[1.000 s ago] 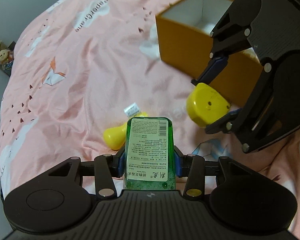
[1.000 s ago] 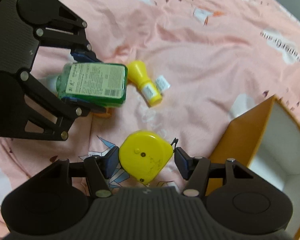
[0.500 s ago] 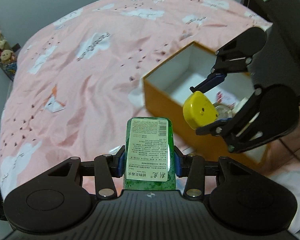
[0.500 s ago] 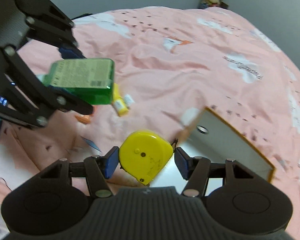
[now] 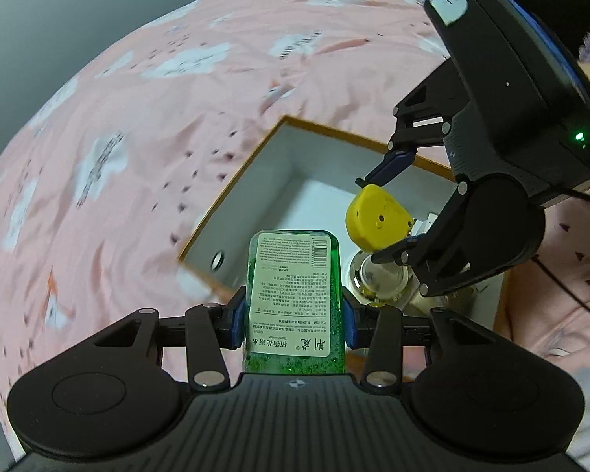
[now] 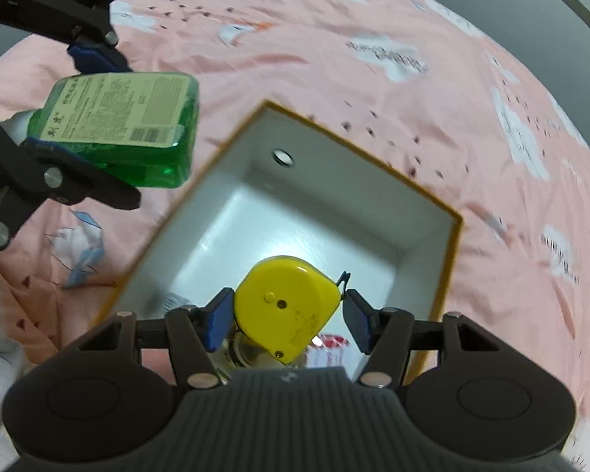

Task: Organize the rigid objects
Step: 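Carry the tape measure with the right gripper while the left gripper carries the green bottle into the box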

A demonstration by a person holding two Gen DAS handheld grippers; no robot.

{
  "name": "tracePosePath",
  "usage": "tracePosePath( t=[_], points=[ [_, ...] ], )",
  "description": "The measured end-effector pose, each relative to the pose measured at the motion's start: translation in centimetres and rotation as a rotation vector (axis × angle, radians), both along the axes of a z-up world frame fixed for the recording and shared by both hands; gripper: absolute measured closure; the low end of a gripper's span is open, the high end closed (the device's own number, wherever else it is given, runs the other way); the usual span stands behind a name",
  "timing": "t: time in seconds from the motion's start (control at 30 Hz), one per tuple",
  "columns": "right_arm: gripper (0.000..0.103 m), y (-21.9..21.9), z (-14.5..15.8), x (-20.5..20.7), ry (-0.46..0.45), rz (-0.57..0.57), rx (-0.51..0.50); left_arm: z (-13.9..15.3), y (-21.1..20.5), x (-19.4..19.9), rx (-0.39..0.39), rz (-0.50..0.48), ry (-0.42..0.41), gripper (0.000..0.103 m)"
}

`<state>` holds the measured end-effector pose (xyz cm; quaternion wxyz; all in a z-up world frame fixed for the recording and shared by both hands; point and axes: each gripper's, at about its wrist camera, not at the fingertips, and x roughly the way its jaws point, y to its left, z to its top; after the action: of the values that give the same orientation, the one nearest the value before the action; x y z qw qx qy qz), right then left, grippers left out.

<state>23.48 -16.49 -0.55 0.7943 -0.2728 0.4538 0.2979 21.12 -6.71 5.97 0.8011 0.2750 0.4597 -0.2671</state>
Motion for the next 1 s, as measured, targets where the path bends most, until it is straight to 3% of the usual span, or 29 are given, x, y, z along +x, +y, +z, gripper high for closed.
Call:
tracePosePath(
  t=[0.2, 0.37, 0.57, 0.8, 1.0],
  points=[
    [0.043, -1.5, -1.6, 1.2, 0.021, 0.011, -0.001, -2.7, -2.9, 2.1, 0.055, -0.171, 0.012, 0.052],
    [0.043, -2.4, -2.6, 2.3, 0.024, 0.013, -0.010, -5.3, -4.4, 3.4, 0.114, -0.248, 0.022, 0.052],
    [0.043, -3.0, -3.7, 3.2, 0.028, 0.056, -0.026, -8.5, -5.5, 4.3, 0.172, -0.355, 0.090, 0.052],
    [0.043, -3.0, -5.0, 3.5, 0.041, 0.073, -0.031, -12.3, -6.2, 5.6, 0.248, -0.391, 0.161, 0.052],
    [0.043, -3.5, -5.8, 4.5, 0.057, 0.042, -0.014, -13.9, -6.7, 6.6, 0.274, -0.395, 0.160, 0.052]
  ],
)
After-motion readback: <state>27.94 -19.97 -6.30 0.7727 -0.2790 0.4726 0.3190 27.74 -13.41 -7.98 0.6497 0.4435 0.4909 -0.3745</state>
